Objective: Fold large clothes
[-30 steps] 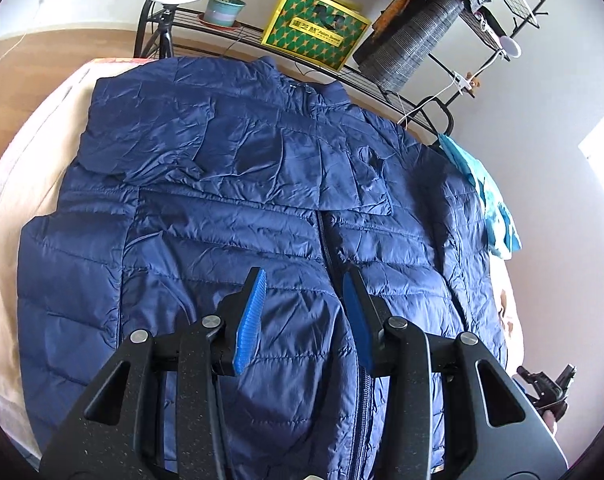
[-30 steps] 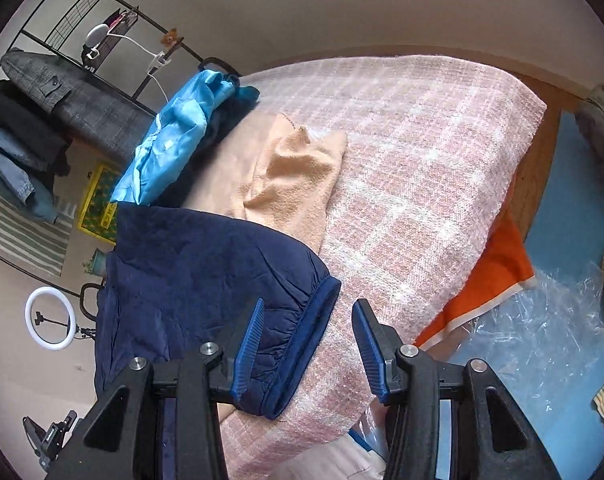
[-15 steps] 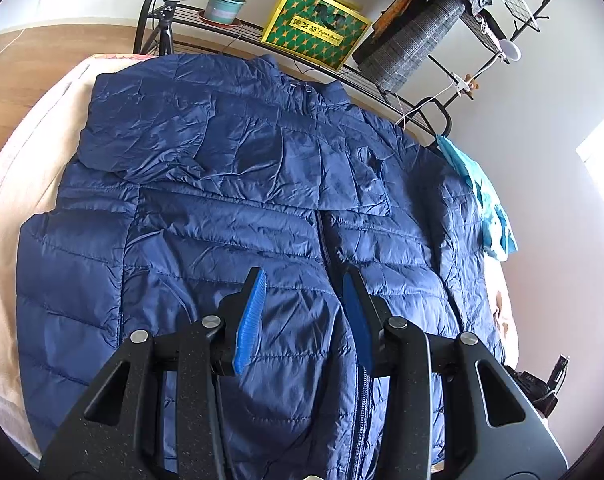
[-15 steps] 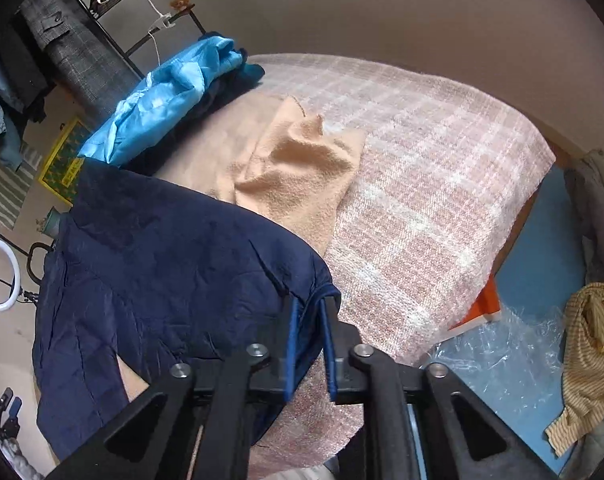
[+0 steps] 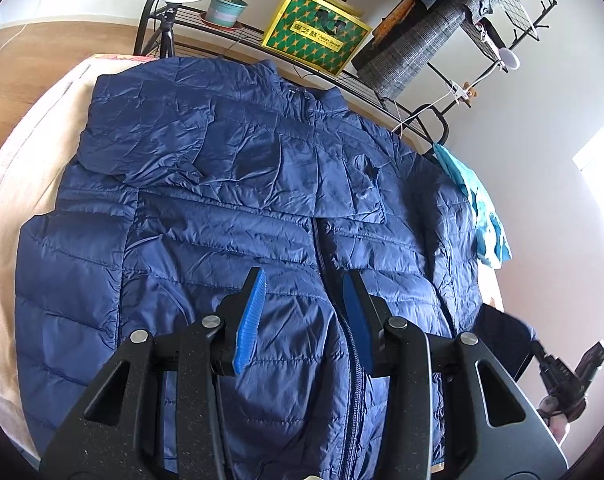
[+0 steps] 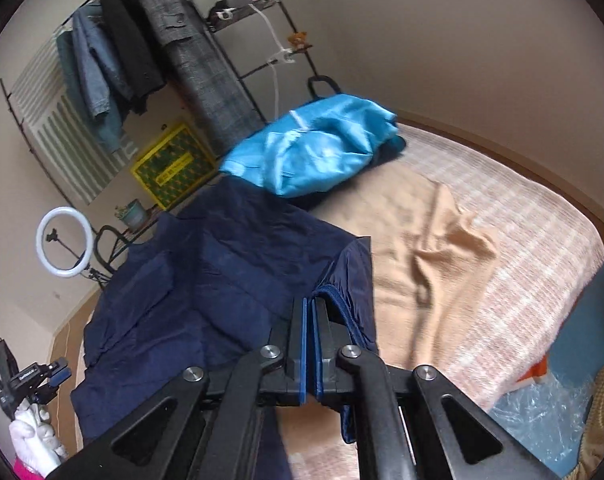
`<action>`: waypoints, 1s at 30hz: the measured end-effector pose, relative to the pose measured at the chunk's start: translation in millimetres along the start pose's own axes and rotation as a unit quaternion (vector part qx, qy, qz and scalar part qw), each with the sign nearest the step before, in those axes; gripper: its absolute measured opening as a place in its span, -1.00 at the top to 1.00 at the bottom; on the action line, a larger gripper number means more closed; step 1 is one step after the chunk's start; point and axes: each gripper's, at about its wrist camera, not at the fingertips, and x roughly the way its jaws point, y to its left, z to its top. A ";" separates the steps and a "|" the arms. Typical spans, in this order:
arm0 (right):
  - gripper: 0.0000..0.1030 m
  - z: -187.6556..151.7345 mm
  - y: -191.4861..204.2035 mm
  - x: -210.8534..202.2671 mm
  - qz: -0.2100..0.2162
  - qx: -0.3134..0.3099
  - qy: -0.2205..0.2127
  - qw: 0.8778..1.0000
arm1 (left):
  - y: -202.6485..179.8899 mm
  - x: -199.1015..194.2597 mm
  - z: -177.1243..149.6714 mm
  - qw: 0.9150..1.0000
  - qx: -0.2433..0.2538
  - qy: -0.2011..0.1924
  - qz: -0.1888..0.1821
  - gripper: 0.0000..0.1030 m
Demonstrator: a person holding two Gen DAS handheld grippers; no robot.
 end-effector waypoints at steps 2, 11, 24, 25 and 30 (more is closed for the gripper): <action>1.00 3.6 36.9 1.1 0.037 -0.019 -0.001 0.999 | 0.6 -0.4 1.3 1.000 -0.004 -0.001 -0.002 0.21; 1.00 -7.1 185.3 33.9 0.190 -0.084 0.043 0.977 | 14.8 -10.2 5.4 1.000 -0.018 -0.011 -0.003 0.21; 0.30 -44.4 248.6 138.2 0.244 -0.088 0.189 0.947 | 25.4 12.8 -11.1 0.999 -0.023 0.032 -0.009 0.21; 0.26 -38.8 244.2 133.4 0.250 -0.086 0.181 0.947 | 20.6 16.5 -12.7 0.999 -0.017 0.038 -0.014 0.14; 0.19 -12.8 222.5 91.1 0.235 -0.111 0.122 0.958 | -7.7 49.7 -18.8 0.992 -0.031 0.090 -0.078 -0.15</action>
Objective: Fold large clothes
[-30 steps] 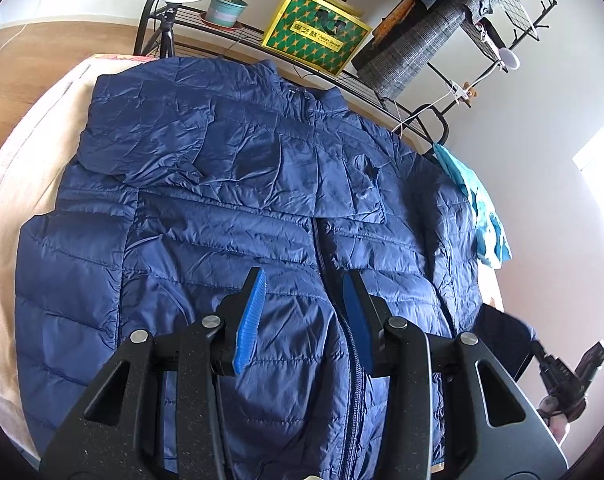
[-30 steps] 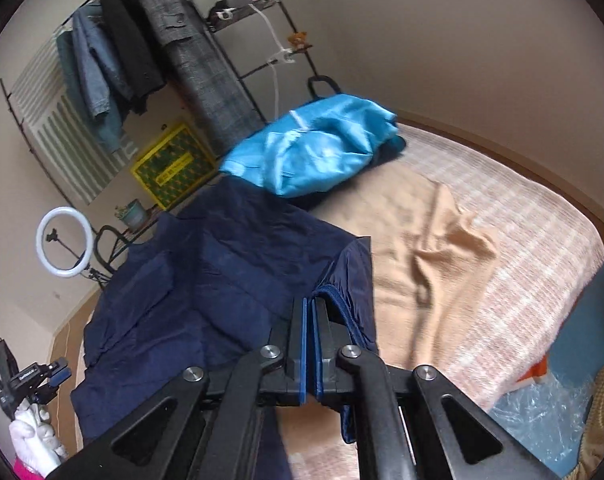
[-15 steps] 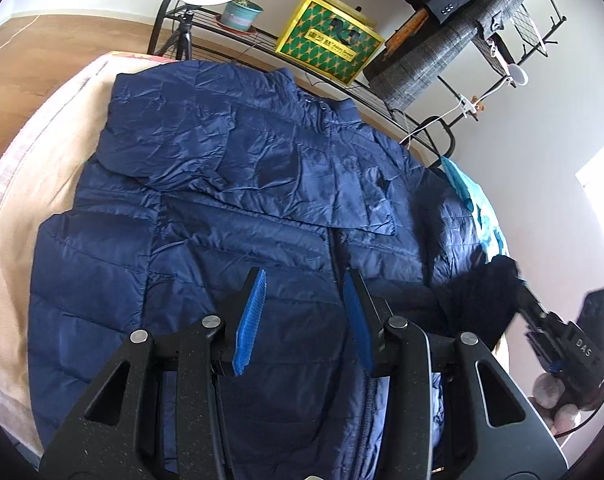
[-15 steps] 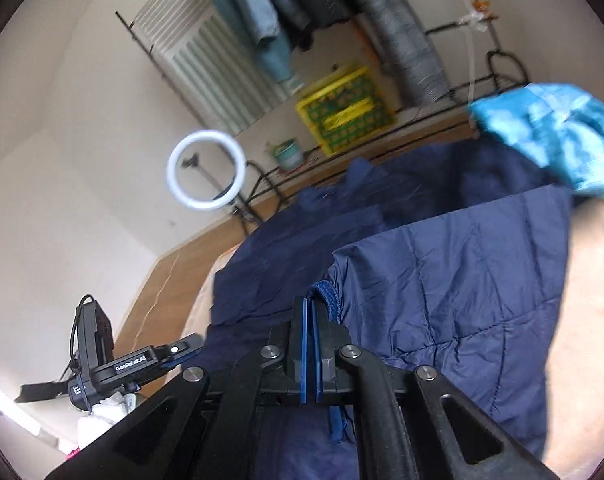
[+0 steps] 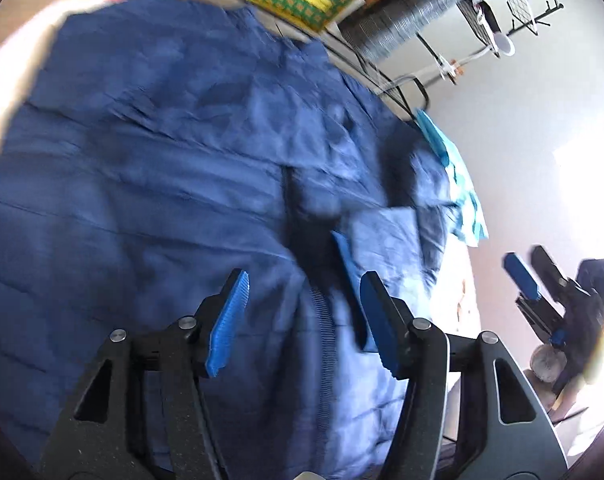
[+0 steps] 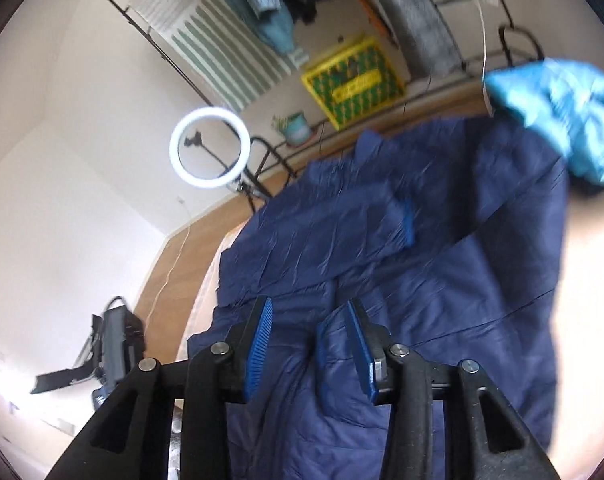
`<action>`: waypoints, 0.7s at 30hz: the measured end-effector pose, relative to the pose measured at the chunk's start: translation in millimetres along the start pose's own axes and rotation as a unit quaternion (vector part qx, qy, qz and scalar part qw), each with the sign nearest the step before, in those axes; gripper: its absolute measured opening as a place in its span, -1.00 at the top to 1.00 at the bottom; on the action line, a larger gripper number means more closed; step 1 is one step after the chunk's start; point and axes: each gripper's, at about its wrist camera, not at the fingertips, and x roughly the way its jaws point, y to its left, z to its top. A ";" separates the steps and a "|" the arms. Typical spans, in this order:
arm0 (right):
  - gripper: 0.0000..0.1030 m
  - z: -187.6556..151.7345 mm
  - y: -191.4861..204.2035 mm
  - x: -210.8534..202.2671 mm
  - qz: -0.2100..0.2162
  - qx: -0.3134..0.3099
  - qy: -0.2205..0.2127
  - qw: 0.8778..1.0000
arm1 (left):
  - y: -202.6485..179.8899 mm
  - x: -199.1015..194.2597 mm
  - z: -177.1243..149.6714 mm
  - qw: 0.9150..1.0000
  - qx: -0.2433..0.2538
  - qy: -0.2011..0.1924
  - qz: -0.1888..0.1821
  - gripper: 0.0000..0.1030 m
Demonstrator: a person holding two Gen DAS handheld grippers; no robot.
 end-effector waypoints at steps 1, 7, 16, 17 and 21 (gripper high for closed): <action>0.18 1.6 0.0 -13.5 -0.006 -0.006 -0.008 1.000 | -5.5 8.2 0.5 1.000 0.002 0.011 -0.005 -0.15; -0.03 -0.7 -14.2 -76.7 -0.059 -0.033 -0.062 0.996 | -38.8 68.2 6.0 0.998 0.027 0.061 0.012 -0.16; -0.02 -6.4 -77.9 -82.0 -0.104 0.042 -0.015 0.994 | -60.1 100.6 17.1 0.995 0.072 0.049 0.048 0.84; -0.02 -7.3 -84.1 -83.0 -0.100 0.051 -0.011 0.994 | -66.9 97.1 22.4 0.994 0.091 0.038 0.054 0.86; -0.02 -13.3 -96.6 -69.9 -0.104 0.065 0.009 0.992 | -78.7 72.3 51.4 0.986 0.143 -0.017 0.083 0.88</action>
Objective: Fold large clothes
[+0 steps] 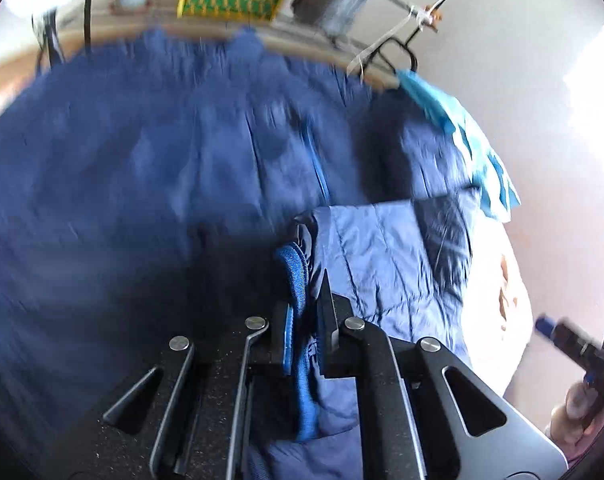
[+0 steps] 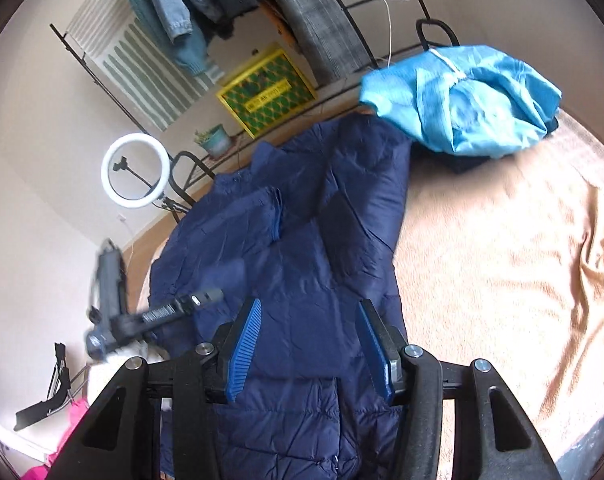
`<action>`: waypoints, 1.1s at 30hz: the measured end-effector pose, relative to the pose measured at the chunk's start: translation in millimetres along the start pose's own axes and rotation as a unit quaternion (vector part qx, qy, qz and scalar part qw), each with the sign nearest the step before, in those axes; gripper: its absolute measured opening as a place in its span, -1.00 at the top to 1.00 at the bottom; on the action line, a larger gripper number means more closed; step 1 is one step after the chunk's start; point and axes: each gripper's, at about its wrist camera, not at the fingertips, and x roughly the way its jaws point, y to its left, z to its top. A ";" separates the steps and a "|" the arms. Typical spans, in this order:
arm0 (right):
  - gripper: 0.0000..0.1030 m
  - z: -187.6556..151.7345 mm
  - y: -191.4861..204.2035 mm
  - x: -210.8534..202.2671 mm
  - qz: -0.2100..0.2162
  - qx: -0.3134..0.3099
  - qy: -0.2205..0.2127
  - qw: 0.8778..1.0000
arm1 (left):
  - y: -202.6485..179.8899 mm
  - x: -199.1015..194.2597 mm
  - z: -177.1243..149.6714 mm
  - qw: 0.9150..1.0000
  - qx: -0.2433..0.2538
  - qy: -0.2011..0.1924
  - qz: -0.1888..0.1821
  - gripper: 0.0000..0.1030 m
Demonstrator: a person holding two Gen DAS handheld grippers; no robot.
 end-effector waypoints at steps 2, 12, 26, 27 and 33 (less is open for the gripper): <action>0.00 -6.2 1.0 11.0 -0.001 -0.003 0.020 1.000 | 10.1 -11.9 17.3 0.999 0.012 -0.025 0.022 0.88; 0.03 -28.2 24.1 60.6 -0.036 -0.073 0.097 0.992 | 119.0 -10.9 74.4 0.980 -0.014 -0.072 0.184 0.89; 0.04 -28.8 25.0 92.6 -0.077 -0.066 0.127 0.987 | 198.8 17.4 99.2 0.970 -0.088 -0.084 0.211 0.89; 0.04 -28.5 24.9 93.9 -0.078 -0.066 0.128 0.986 | 203.1 23.9 98.2 0.972 -0.089 -0.072 0.205 0.89; 0.04 -29.6 27.4 99.1 -0.090 -0.072 0.131 0.985 | 197.6 24.6 97.5 0.974 -0.063 -0.044 0.212 0.46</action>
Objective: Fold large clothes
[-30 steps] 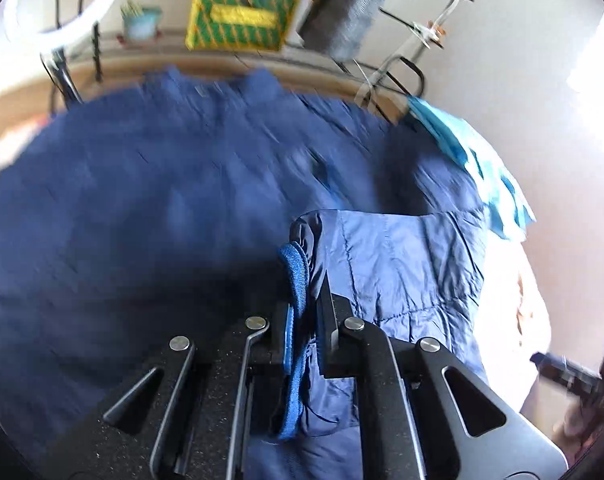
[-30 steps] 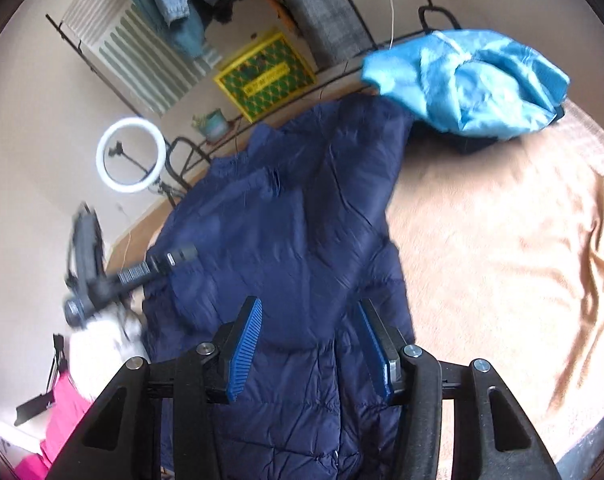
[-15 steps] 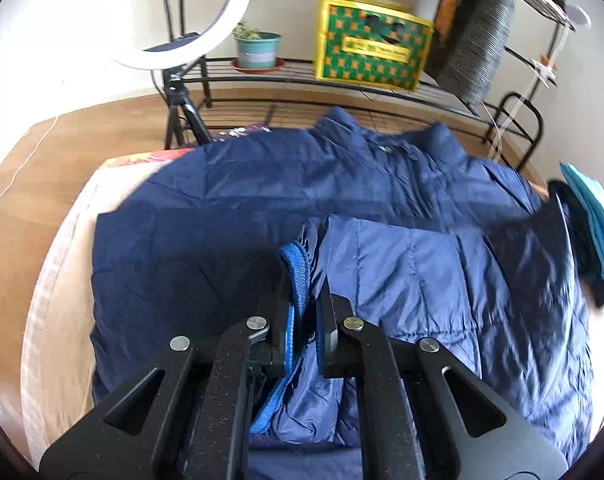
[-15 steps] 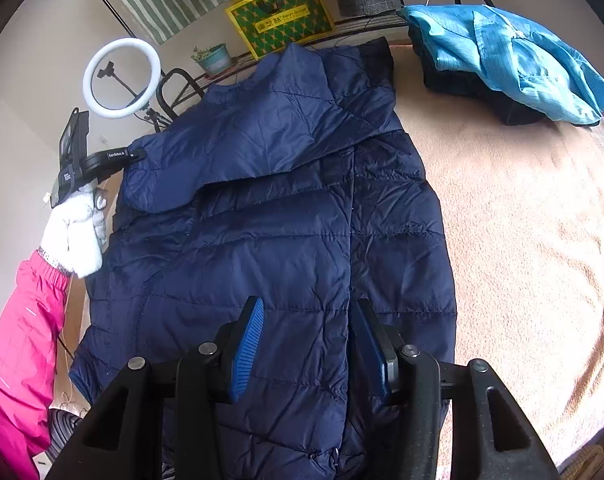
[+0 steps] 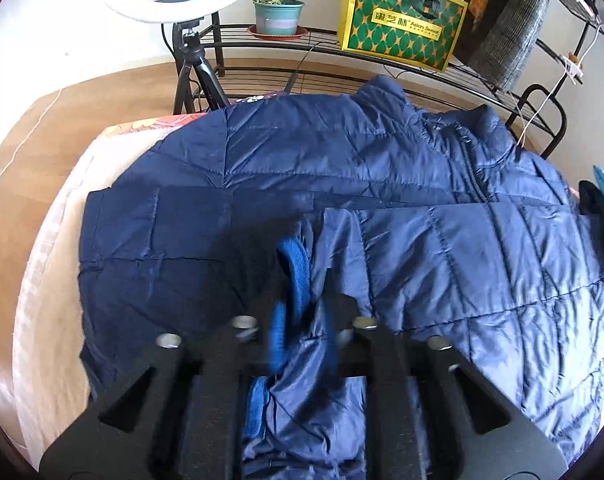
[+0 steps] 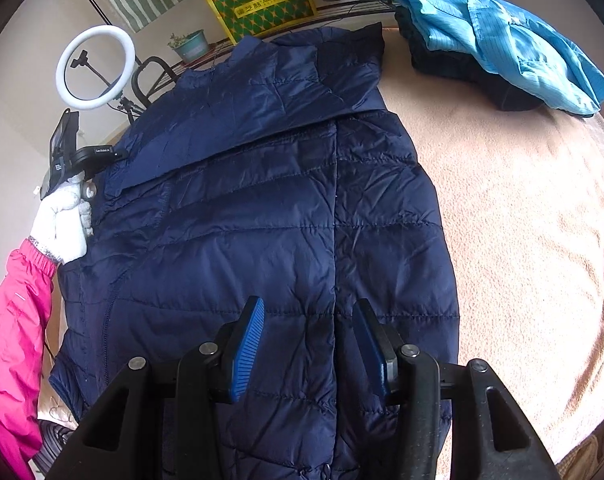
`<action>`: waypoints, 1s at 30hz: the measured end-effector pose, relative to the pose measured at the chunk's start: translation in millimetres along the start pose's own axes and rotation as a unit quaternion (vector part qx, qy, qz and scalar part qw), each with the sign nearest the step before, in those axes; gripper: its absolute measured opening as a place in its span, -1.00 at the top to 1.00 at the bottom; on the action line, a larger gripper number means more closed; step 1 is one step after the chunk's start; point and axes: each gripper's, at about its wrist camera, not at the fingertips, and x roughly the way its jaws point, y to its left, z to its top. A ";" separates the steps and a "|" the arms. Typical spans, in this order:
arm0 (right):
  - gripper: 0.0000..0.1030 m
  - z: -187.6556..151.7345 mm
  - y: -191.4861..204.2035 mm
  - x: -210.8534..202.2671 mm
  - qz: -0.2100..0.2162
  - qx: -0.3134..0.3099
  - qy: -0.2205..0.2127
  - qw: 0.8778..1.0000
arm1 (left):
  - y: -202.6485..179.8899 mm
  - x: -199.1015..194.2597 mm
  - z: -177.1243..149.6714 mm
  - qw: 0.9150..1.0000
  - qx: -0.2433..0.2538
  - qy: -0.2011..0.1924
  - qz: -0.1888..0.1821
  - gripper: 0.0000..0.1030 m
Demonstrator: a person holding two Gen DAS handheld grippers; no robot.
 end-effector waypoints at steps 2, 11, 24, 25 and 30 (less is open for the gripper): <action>0.04 -0.8 0.0 -1.5 -0.004 -0.002 -0.003 1.000 | 3.8 -17.2 -1.0 1.000 -0.002 -0.012 -0.013 0.22; 0.04 -7.4 -2.5 -28.2 0.006 -0.012 -0.052 0.999 | 57.2 -137.1 -41.5 0.997 -0.009 -0.052 -0.061 0.20; 0.03 -38.4 -59.0 -73.2 0.011 0.007 -0.125 0.992 | 122.7 -241.6 -191.2 0.997 -0.040 -0.021 -0.056 0.01; 0.03 -42.0 -62.0 -78.5 0.006 0.007 -0.133 0.991 | 127.8 -245.2 -203.1 0.997 -0.046 -0.016 -0.058 0.00; -0.03 -65.9 -66.4 -96.6 -0.010 0.006 -0.141 0.990 | 148.4 -248.3 -263.3 0.995 -0.074 0.019 -0.068 -0.18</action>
